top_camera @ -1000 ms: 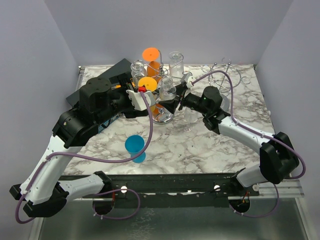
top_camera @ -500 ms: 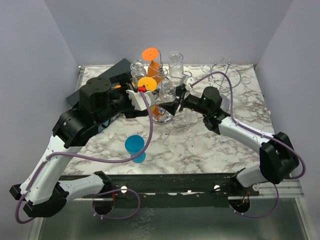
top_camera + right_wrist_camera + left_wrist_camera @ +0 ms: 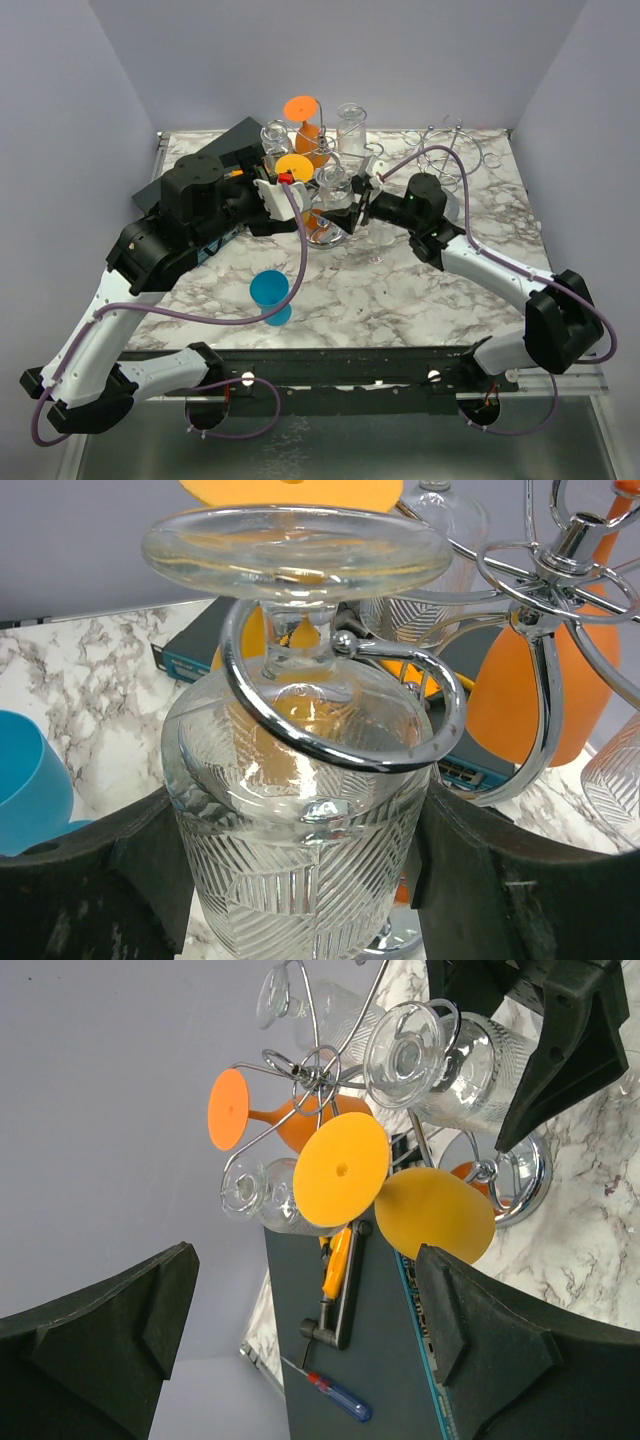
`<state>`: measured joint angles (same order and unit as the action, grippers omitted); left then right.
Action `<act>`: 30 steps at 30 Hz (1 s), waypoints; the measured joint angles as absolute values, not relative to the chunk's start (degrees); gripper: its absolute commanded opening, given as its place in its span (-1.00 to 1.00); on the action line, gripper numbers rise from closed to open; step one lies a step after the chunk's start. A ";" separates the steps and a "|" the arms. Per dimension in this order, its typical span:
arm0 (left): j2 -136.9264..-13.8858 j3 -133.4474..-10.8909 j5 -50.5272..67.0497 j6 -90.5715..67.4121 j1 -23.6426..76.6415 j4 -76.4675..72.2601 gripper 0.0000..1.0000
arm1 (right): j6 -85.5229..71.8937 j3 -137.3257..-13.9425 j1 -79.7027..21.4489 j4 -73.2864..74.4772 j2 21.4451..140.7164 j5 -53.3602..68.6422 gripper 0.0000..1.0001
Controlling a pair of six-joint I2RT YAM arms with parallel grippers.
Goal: Place the wine glass upside down on the wine glass rack
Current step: Turn the wine glass upside down at the wine rack.
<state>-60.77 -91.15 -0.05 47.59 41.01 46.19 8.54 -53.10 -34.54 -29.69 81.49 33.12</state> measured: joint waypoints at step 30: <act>-64.42 -92.58 0.27 42.72 41.01 46.26 0.97 | 0.95 -41.67 -34.61 -43.38 77.21 24.88 0.61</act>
<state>-64.42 -92.58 0.27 42.72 41.01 46.26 0.95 -41.67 -34.61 -43.38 77.21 24.88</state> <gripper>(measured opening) 0.987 0.767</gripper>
